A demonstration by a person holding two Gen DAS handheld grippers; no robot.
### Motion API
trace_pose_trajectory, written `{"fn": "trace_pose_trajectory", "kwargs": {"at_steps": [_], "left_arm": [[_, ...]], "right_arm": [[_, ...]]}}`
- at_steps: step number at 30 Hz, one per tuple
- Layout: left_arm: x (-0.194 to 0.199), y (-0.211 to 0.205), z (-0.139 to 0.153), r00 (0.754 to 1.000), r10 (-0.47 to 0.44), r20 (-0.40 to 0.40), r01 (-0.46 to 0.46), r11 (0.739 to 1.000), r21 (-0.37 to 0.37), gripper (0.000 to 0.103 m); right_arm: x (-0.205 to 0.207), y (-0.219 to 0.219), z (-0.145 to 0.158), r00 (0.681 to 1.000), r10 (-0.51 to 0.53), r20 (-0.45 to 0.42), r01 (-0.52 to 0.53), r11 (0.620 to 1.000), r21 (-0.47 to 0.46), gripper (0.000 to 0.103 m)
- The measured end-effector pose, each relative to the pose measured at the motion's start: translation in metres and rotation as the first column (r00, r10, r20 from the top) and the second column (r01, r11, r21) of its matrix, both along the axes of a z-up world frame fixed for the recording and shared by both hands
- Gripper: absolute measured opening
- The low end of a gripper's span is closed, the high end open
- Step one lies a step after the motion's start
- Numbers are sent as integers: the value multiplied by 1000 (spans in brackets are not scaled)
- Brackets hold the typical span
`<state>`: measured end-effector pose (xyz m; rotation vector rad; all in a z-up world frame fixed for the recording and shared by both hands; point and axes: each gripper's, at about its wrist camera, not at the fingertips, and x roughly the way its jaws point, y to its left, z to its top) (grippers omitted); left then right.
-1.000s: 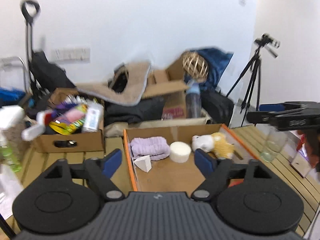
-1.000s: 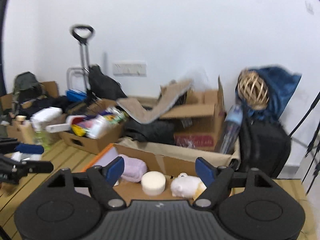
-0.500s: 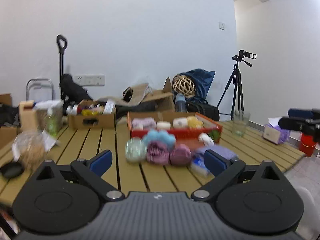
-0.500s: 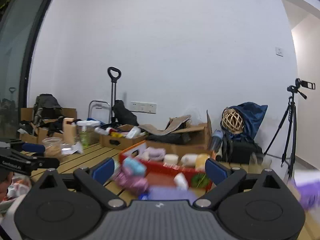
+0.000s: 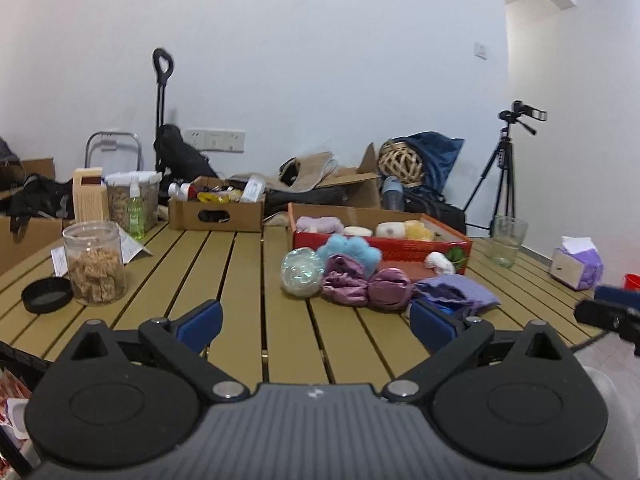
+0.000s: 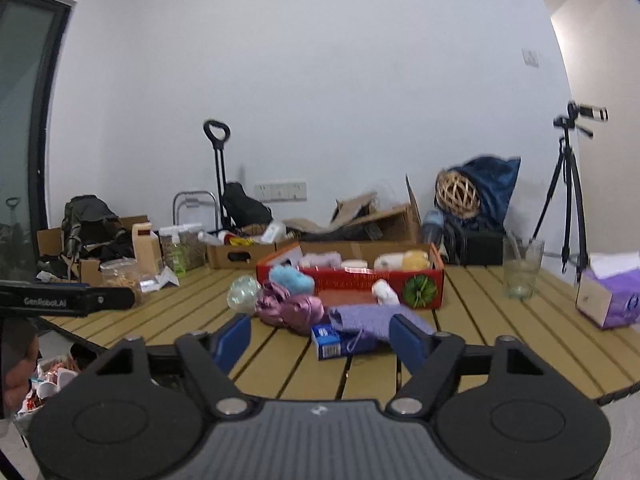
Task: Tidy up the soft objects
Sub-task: 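Grasp the white crumpled cloth with the right tool while the left tool grasps the iridescent ball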
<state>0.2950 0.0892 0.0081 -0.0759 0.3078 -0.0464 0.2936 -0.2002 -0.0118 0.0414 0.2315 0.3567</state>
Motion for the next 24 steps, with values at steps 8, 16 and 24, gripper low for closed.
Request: {"fn": "trace_pose_trajectory", "kwargs": {"at_steps": [8, 16, 24], "left_arm": [[98, 11, -12, 997, 16, -77, -19, 999, -48, 90], [217, 13, -34, 980, 35, -195, -50, 996, -70, 79], [250, 22, -61, 971, 25, -239, -69, 982, -177, 38]], "right_arm": [[84, 5, -11, 996, -37, -77, 35, 999, -26, 49], [222, 13, -18, 983, -72, -171, 68, 997, -28, 43], [299, 12, -54, 946, -105, -306, 116, 993, 18, 18]]}}
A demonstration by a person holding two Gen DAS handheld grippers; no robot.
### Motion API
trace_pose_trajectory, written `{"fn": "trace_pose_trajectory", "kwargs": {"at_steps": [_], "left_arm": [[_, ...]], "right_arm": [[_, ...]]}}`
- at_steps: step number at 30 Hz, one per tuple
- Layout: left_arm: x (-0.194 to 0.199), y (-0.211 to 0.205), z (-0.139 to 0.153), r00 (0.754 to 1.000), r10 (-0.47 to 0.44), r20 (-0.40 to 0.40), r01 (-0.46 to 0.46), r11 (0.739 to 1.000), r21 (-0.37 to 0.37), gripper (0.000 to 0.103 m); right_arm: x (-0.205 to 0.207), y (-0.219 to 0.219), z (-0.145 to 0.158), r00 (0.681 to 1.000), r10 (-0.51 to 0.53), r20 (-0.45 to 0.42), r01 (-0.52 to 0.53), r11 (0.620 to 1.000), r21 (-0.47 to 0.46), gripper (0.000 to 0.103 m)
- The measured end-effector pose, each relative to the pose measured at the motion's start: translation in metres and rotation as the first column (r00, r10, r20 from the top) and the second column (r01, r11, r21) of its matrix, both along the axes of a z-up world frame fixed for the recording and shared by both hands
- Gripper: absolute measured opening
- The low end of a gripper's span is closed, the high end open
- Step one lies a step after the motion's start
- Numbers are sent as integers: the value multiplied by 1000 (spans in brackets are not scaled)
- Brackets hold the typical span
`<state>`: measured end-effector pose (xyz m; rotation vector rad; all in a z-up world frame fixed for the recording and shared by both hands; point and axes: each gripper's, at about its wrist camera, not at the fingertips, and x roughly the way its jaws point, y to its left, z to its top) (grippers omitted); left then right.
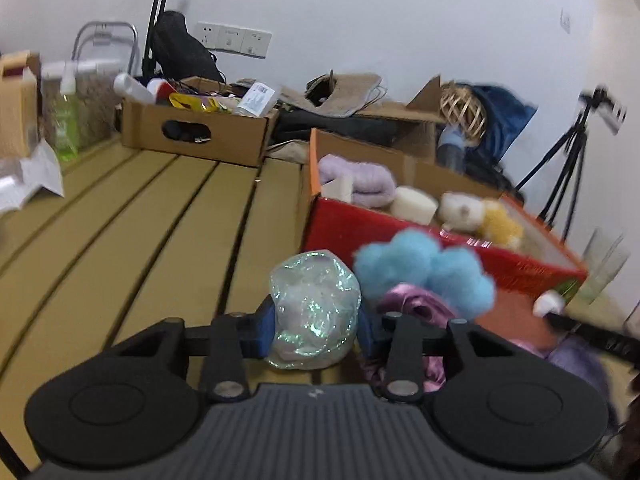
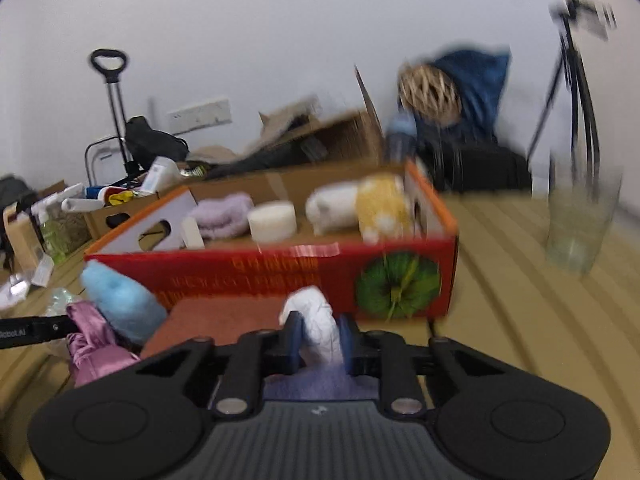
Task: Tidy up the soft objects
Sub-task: 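Grasp the white crumpled cloth with the right tool while the left tool grasps the iridescent ball, then carry the cloth and ball into the cardboard box and open both tools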
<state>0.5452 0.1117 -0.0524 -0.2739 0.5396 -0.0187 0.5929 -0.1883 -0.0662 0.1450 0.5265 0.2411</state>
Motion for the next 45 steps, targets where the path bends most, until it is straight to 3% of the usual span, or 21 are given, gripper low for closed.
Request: {"fn": "trace_pose_trajectory", "kwargs": {"at_steps": [5, 11, 18, 21, 25, 28, 31, 35, 38, 42, 45], "left_arm": [[2, 8, -4, 1000, -2, -11, 1, 998, -64, 35], [-4, 2, 1, 1000, 14, 10, -14, 1000, -18, 34], [-52, -10, 29, 977, 70, 202, -94, 990, 109, 34], [-91, -22, 38, 962, 43, 269, -77, 990, 116, 34], [-144, -38, 38, 978, -16, 208, 6, 999, 48, 34], [-174, -50, 35, 982, -70, 175, 65, 997, 38, 34], [-183, -56, 37, 978, -92, 188, 82, 995, 60, 35], [-167, -50, 53, 968, -94, 232, 83, 995, 56, 35], [-124, -40, 76, 963, -124, 239, 111, 992, 69, 35], [-34, -31, 100, 962, -182, 206, 166, 982, 93, 36], [46, -28, 92, 976, -200, 88, 191, 977, 98, 37]], "right_arm": [[6, -9, -5, 1000, 20, -24, -18, 997, 81, 17], [-2, -3, 2, 999, 24, 36, -25, 999, 28, 16], [-46, -6, 28, 976, 5, 218, -5, 1000, -1, 16], [-67, -5, 32, 972, 63, 226, -66, 998, 9, 16], [-114, -6, 30, 979, 79, 190, -95, 993, 76, 16], [-153, -9, 30, 981, 98, 164, -126, 978, 167, 16], [-174, -4, 33, 978, 133, 161, -156, 977, 143, 16], [-164, -5, 48, 973, 143, 179, -171, 974, 152, 16], [-131, -7, 67, 970, 170, 174, -201, 962, 183, 16], [-47, 8, 104, 952, 247, 181, -275, 949, 151, 16], [49, 28, 113, 952, 300, 53, -305, 937, 171, 16]]}}
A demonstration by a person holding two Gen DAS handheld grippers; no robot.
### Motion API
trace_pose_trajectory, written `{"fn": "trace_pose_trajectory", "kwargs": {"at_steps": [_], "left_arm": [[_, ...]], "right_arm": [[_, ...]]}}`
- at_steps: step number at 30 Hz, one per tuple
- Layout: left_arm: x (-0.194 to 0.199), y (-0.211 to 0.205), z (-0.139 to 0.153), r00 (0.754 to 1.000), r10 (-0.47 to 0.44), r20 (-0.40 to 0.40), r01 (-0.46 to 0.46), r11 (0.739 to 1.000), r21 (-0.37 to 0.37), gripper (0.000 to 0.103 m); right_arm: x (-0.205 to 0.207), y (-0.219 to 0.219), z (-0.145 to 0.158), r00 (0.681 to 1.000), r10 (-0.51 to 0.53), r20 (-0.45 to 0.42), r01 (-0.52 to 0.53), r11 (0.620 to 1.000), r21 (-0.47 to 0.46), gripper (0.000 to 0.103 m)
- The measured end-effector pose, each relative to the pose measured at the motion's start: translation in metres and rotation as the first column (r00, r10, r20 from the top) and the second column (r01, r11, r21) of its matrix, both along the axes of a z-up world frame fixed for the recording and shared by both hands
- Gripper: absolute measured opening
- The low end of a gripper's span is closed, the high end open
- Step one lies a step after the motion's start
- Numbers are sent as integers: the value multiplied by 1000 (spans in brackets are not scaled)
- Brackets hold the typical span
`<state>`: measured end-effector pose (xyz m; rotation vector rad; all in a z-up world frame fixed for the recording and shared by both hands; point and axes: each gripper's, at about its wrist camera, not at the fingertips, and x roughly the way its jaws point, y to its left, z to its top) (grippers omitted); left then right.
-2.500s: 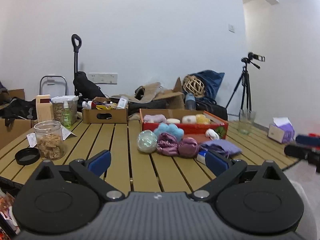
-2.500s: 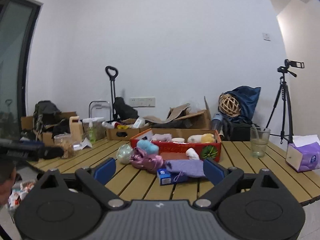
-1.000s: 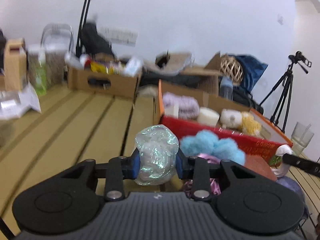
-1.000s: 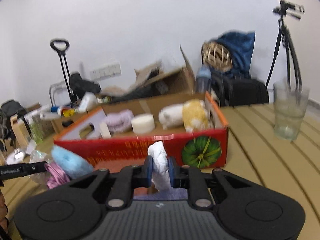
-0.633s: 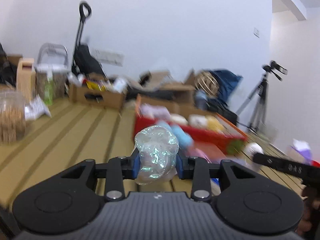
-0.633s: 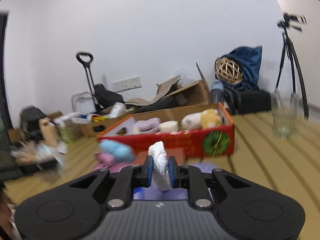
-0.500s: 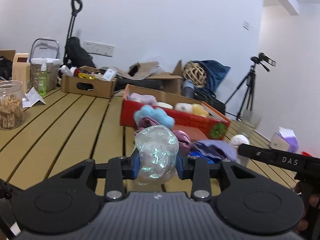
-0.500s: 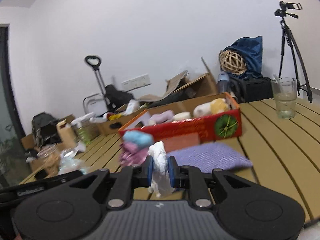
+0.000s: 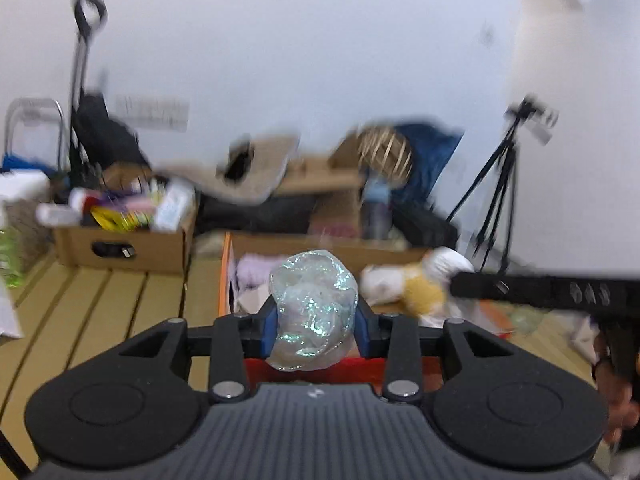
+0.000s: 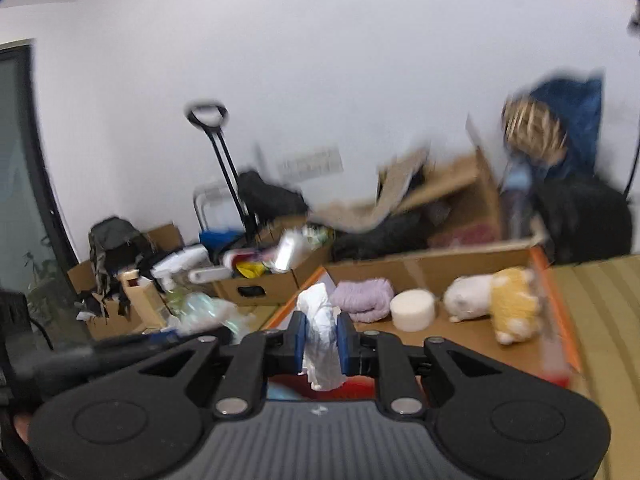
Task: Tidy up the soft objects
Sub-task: 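Carry the cloth and ball into the cardboard box and open both tools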
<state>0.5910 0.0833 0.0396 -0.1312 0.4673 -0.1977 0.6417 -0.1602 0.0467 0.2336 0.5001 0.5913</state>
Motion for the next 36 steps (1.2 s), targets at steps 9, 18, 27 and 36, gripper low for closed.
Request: {"fn": "trace_pose_trajectory", "kwargs": {"at_steps": [9, 18, 27, 36], "left_arm": [[86, 7, -37, 993, -30, -112, 45, 991, 128, 62], [61, 28, 3, 1000, -2, 0, 2, 998, 64, 67], [-88, 32, 57, 975, 81, 208, -90, 995, 35, 85], [-250, 6, 54, 949, 74, 308, -108, 990, 96, 88]], "right_arm": [[199, 60, -79, 879, 46, -474, -29, 999, 43, 41], [165, 44, -30, 944, -24, -330, 0, 997, -72, 52], [-3, -40, 67, 995, -80, -55, 76, 995, -67, 65], [-181, -82, 44, 992, -99, 76, 110, 981, -157, 72]]}}
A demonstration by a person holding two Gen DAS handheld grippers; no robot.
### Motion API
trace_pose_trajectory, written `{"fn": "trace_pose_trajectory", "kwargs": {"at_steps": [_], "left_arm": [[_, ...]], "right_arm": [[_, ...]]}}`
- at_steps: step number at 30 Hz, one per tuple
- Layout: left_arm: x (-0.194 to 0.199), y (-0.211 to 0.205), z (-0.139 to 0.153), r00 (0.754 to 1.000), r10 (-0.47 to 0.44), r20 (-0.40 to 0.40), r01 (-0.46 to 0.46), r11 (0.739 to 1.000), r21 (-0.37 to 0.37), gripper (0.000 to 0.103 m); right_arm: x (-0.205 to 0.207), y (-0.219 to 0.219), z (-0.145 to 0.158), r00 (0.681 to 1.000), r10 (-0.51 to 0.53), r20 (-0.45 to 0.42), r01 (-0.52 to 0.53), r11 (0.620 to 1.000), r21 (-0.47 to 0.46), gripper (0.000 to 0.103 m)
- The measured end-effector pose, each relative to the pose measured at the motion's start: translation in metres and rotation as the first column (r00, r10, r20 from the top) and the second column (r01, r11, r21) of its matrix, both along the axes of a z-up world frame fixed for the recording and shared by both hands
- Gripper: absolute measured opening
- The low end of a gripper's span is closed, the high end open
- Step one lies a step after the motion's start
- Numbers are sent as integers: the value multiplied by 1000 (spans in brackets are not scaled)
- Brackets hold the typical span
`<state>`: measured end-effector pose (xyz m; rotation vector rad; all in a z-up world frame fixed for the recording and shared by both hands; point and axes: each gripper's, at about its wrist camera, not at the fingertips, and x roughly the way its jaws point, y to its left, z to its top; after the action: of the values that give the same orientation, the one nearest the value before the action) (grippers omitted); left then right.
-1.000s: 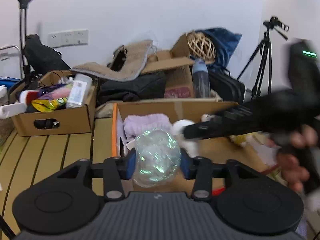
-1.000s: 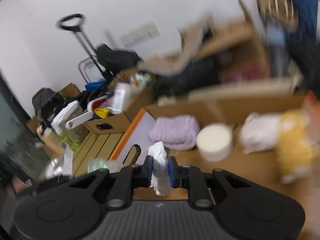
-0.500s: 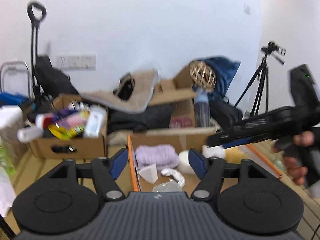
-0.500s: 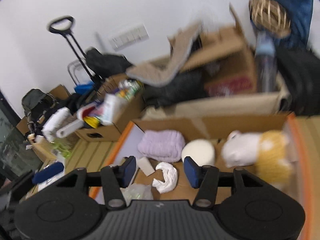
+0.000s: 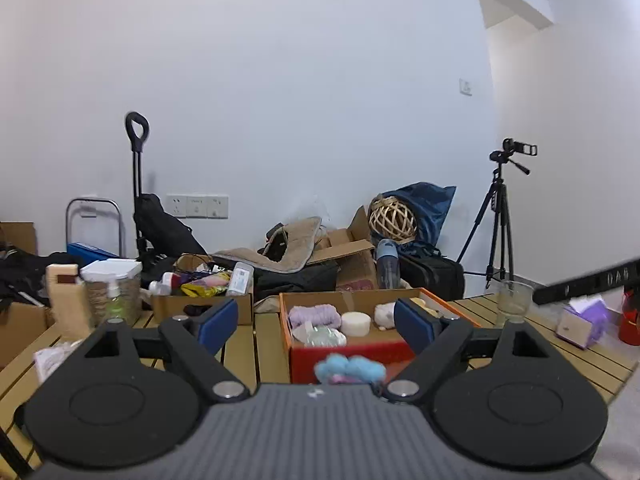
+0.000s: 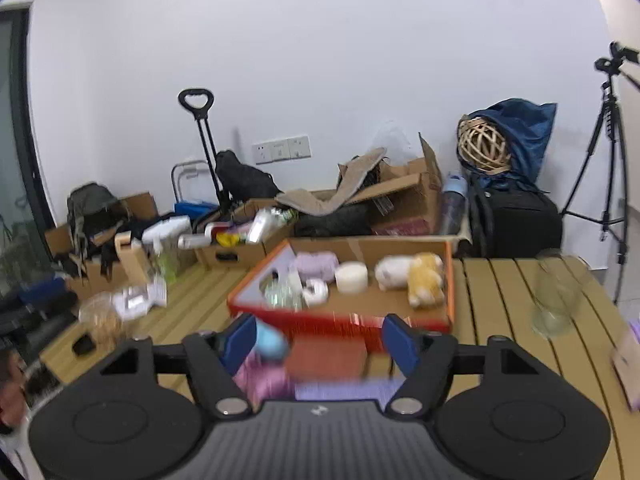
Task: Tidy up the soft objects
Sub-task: 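Carry the cloth and ball into the cardboard box and open both tools, then grasp the pink satin cloths with both tools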
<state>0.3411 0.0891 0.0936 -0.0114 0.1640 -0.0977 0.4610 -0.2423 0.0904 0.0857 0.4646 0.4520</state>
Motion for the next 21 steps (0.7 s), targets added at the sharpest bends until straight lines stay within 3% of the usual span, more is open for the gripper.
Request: {"fn": "trace_pose_trajectory", "kwargs": {"at_steps": [4, 7, 9, 12, 18, 21], "left_arm": [[-58, -5, -18, 1000, -9, -8, 9, 1000, -14, 91], [-77, -11, -34, 994, -32, -105, 29, 999, -32, 91], [-88, -16, -43, 993, -35, -115, 35, 999, 4, 91], [-90, -17, -50, 989, -55, -136, 53, 998, -21, 91], [-68, -14, -64, 985, -56, -163, 48, 997, -53, 89], [-38, -11, -78, 977, -49, -205, 40, 998, -49, 81]], "right_arm": [[-73, 0, -30, 999, -1, 35, 3, 998, -55, 73], [-123, 2, -53, 1000, 26, 6, -26, 999, -23, 75], [-154, 3, -65, 998, 57, -7, -57, 998, 6, 75], [-183, 2, -78, 998, 58, -16, -58, 998, 39, 75], [-172, 10, -91, 999, 23, -41, -22, 1000, 17, 74], [-144, 19, -98, 998, 23, -54, -21, 999, 31, 69]]}}
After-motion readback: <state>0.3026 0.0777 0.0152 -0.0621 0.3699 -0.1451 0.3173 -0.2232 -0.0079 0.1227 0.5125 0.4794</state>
